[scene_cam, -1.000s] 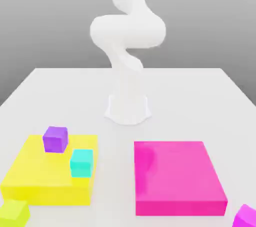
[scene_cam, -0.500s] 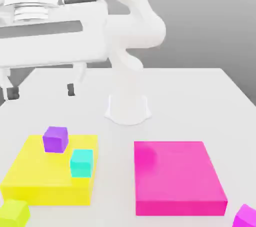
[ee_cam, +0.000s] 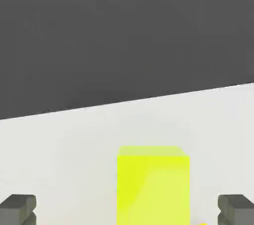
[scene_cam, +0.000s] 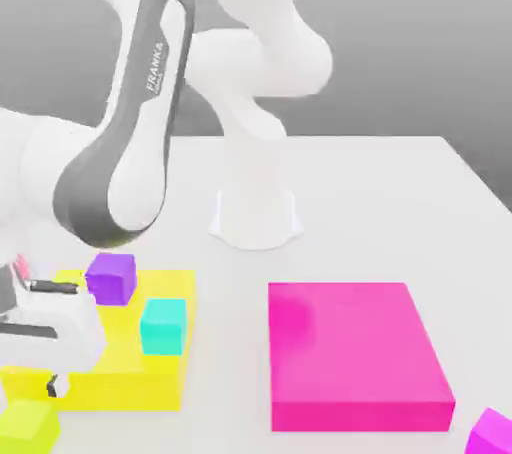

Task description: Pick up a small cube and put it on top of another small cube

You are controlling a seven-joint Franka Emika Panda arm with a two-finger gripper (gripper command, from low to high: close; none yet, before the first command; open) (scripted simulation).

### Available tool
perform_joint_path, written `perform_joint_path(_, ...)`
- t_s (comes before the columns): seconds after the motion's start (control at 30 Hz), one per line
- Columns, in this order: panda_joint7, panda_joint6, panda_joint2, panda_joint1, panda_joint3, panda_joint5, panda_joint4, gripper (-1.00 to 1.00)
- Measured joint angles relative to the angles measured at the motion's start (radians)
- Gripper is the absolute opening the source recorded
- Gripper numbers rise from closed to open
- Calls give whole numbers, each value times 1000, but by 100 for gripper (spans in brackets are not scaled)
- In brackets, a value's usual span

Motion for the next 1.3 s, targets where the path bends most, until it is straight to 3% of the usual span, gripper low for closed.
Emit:
perform_joint_path(0.07, -26, 53, 73, -30, 35, 34, 17, 0)
perform_joint_path(0.1, -34, 70, 96, -39, 47, 44, 22, -100)
perform_joint_path(0.3, -38, 76, 107, -44, 52, 50, 25, -100)
perform_joint_path(0.43, 0, 0, 4, -6, 2, -4, 0, -100)
perform_joint_path(0.7, 192, -109, -257, 83, -25, -40, -167, -100)
perform_joint_path(0.93, 476, -162, -514, 140, -10, -194, -339, -100)
perform_joint_path(1.1, 713, -202, -699, 98, 68, -348, -462, -100)
perform_joint_path(1.27, 736, -38, -592, 99, 75, -347, -517, -100)
perform_joint_path(1.3, 732, -11, -569, 101, 74, -340, -523, 100)
